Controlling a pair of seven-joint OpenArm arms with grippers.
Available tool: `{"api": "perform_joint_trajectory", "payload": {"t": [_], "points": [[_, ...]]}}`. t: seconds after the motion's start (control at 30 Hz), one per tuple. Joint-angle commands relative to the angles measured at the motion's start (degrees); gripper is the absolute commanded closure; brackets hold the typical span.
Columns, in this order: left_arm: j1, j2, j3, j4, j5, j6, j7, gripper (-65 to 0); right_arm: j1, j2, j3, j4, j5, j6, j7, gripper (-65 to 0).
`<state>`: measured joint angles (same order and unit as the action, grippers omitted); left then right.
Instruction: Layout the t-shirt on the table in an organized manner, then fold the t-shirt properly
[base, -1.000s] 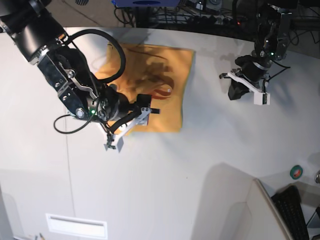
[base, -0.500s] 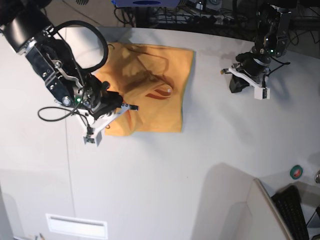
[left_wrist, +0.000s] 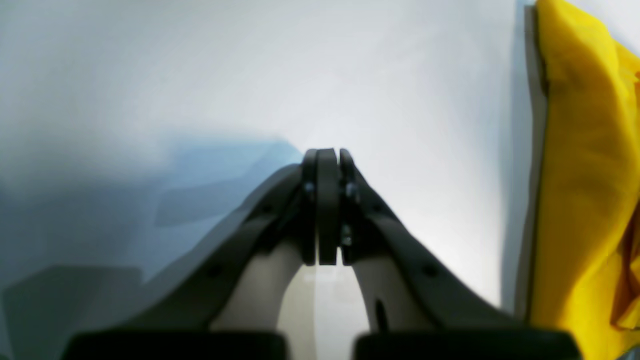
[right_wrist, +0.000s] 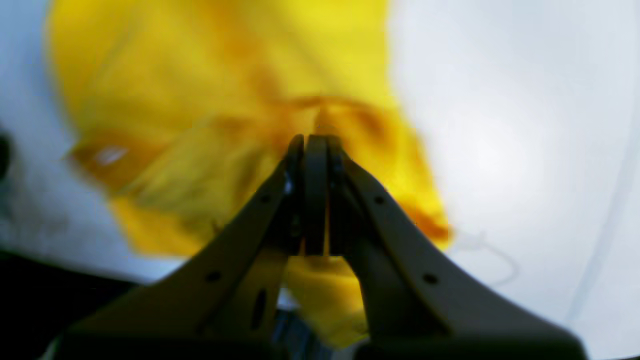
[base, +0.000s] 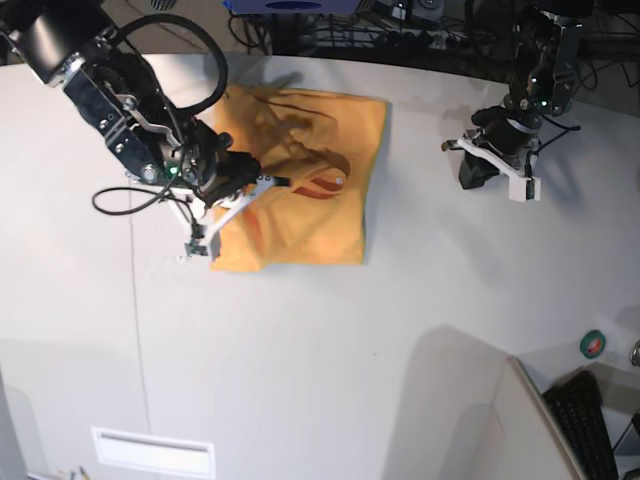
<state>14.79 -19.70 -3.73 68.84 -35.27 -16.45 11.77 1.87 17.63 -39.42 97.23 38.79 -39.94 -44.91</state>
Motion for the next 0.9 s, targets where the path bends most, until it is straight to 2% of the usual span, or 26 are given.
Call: {"api": "perform_joint_trajectory", "payload": {"t": [0.0, 0.13, 0.47, 0.67, 0.87], "points": [[-0.32, -0.74, -0.36, 0.83, -0.65, -0.30, -1.00, 0.0, 0.64, 0.17, -0.45, 1.01, -0.06, -0.06, 0.47, 0.0], [-0.32, -0.82, -0.45, 0.74, -0.65, -0.30, -1.09, 0.0, 0.55, -1.41, -2.21, 1.19, -0.06, -0.06, 0.03, 0.0], [-0.32, -1.26, -0.54, 1.10, -0.65, -0.30, -1.26, 0.0, 0.20, -3.43, -12.84, 2.95, -0.06, -0.06, 0.03, 0.0], [-0.32, -1.35, -5.64, 1.01, -0.73, -0.30, -1.09, 0.0, -0.15, -5.72, -17.50, 3.12, -0.06, -0.06, 0.03, 0.0], [0.03, -2.49, -10.03, 0.66, -0.56, -0.30, -1.00, 0.0, 0.81, -4.57, -16.89, 8.57, -0.06, -0.06, -3.23, 0.0]]}}
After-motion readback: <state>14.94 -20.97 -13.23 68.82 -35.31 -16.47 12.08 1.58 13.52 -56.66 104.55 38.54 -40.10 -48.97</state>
